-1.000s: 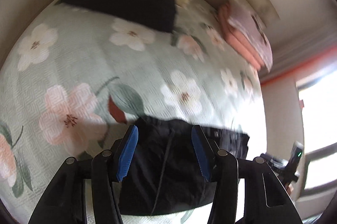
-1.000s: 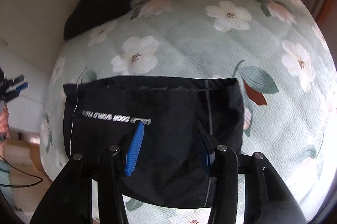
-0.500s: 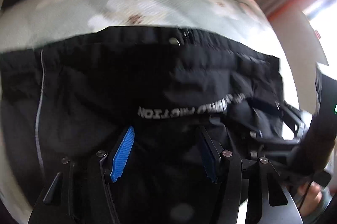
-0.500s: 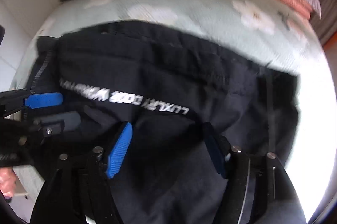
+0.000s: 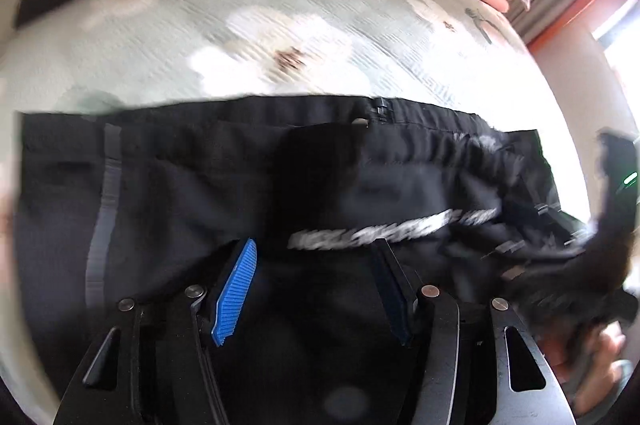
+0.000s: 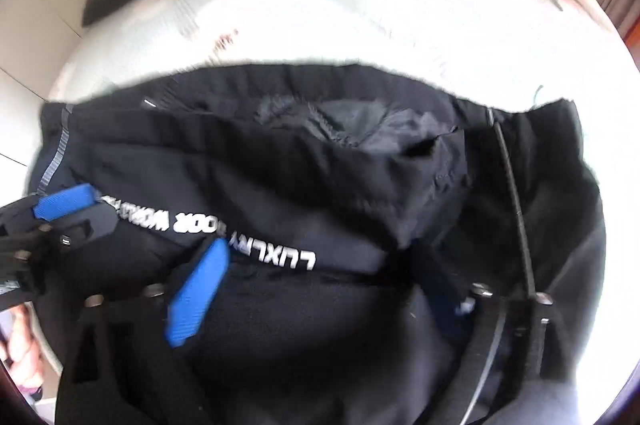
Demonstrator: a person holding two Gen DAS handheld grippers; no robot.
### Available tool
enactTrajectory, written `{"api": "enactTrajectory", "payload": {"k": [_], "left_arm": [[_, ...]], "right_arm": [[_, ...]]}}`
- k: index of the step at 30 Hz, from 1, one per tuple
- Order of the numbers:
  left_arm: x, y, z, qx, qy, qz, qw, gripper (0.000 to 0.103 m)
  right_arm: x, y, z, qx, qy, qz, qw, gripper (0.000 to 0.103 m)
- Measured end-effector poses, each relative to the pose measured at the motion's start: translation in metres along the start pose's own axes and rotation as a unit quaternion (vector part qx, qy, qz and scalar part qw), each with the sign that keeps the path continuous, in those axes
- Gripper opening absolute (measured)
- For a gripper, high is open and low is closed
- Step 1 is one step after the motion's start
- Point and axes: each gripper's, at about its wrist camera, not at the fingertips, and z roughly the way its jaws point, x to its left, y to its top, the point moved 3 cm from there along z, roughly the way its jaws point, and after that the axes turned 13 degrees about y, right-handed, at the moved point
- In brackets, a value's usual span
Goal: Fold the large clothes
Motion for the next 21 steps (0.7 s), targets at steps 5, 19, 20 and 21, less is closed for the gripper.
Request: {"api": "enactTrajectory", "payload": {"k": [5, 19, 20, 21], "left_arm": [[0.045, -0.020, -0.029, -0.009, 0.046, -0.030, 0.9985, 0.061], [0.082, -0.054, -0.003, -0.004, 0.061, -0.087, 0.9943, 0.071], [0.081, -0.055, -0.005, -0.005, 0.062, -0.085, 0.9944, 0.071], [0.080, -0.056, -0.009, -0.005, 0.062, -0.082, 0.9946, 0.071]], "right_arm": [[0.043, 0.003, -0.022, -0.023, 0.060, -0.025, 0.998, 0.071], [0.058, 0.029, 0.077, 0.063, 0.023, -0.010, 0.998, 0.067], [0.058, 0.028, 0.073, 0.061, 0.025, -0.010, 0.998, 0.067], [0.060, 0.038, 0.072, 0.057, 0.030, -0.008, 0.998, 0.067]]}}
